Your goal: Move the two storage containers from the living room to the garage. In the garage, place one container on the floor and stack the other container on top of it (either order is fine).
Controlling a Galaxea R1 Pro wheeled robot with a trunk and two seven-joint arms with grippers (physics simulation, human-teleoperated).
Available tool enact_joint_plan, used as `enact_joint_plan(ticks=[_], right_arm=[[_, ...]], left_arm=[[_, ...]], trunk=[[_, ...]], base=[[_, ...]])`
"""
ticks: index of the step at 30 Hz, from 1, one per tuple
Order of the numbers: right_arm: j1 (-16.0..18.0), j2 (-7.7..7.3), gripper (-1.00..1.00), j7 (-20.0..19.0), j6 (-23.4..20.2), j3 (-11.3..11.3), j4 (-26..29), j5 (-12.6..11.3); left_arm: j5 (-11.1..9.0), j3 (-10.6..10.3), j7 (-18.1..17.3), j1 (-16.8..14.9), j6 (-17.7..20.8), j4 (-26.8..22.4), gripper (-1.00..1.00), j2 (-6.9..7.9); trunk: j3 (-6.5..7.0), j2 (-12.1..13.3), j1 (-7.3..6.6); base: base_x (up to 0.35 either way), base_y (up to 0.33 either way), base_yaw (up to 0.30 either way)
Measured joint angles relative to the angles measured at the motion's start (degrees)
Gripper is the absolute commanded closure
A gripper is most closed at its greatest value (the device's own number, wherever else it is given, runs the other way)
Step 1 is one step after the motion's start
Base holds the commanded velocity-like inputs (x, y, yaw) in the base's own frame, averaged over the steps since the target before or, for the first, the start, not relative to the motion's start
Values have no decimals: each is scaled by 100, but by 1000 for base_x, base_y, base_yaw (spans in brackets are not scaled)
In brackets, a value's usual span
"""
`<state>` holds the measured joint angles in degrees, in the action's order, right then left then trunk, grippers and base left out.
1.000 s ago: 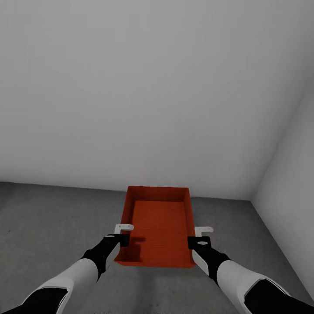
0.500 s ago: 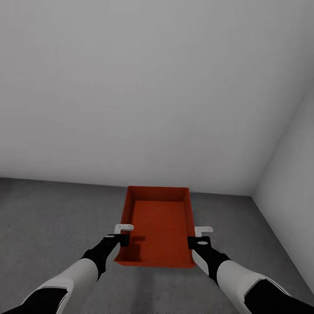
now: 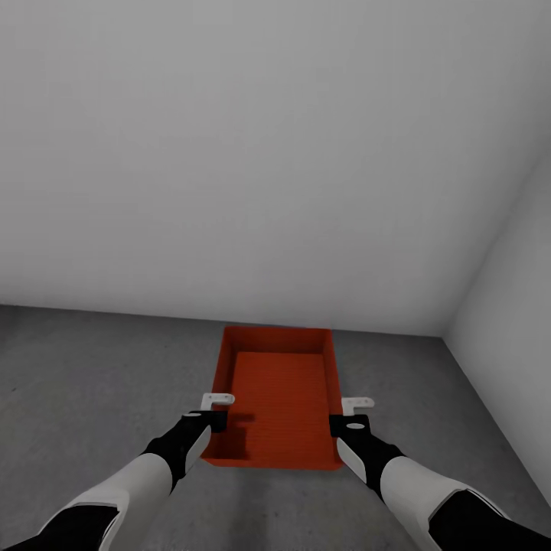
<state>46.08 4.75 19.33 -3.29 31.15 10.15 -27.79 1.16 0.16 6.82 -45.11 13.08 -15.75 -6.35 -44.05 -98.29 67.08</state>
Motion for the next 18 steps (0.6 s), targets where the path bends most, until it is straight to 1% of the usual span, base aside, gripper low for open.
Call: enact_joint_plan(ticks=[18], right_arm=[[0,-2,100,5,-9,3,12,0]], left_arm=[[-1,2,0,0,0,-1,100,0]], trunk=[[-8,0,0]], base=[[0,0,0]])
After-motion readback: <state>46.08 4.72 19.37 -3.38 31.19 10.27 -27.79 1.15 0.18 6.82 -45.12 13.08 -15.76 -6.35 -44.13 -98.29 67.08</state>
